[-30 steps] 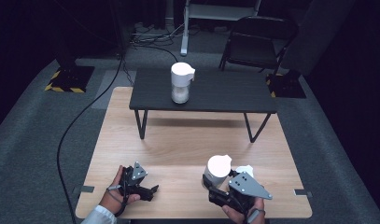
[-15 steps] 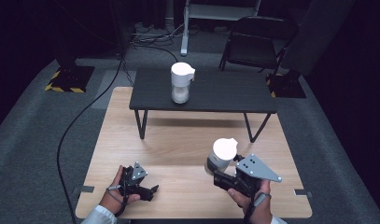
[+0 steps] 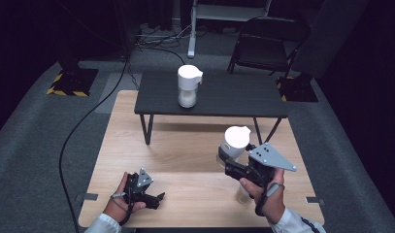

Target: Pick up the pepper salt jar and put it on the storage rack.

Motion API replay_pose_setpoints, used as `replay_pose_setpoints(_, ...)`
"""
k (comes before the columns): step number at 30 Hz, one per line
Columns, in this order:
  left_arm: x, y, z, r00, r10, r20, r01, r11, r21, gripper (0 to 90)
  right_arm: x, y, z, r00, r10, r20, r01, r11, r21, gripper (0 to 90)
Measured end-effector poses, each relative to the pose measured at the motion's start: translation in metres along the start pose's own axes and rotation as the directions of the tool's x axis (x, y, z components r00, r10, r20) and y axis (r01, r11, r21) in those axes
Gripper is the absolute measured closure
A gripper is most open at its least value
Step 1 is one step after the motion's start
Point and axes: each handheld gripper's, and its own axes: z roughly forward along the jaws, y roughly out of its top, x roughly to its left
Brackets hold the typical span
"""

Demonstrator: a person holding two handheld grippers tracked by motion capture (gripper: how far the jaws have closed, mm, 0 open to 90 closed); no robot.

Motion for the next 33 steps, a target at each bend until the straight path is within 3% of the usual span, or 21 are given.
replay_pose_setpoints(17,0.0,0.0,0.0,1.0,0.0,0.0,0.0,1.0,0.0,0.4,-0.019,0.022,0.025,0.9996,-0.006,0.028,0.006,1.0,-0.01,29.7)
replay_pose_setpoints(33,0.0,0.0,0.0,1.0,0.0,0.001,0.0,1.0,0.0,0.4,-0.025,0.041,0.044,0.9976,-0.012,0.068,0.014,1.0,-0.025,29.7)
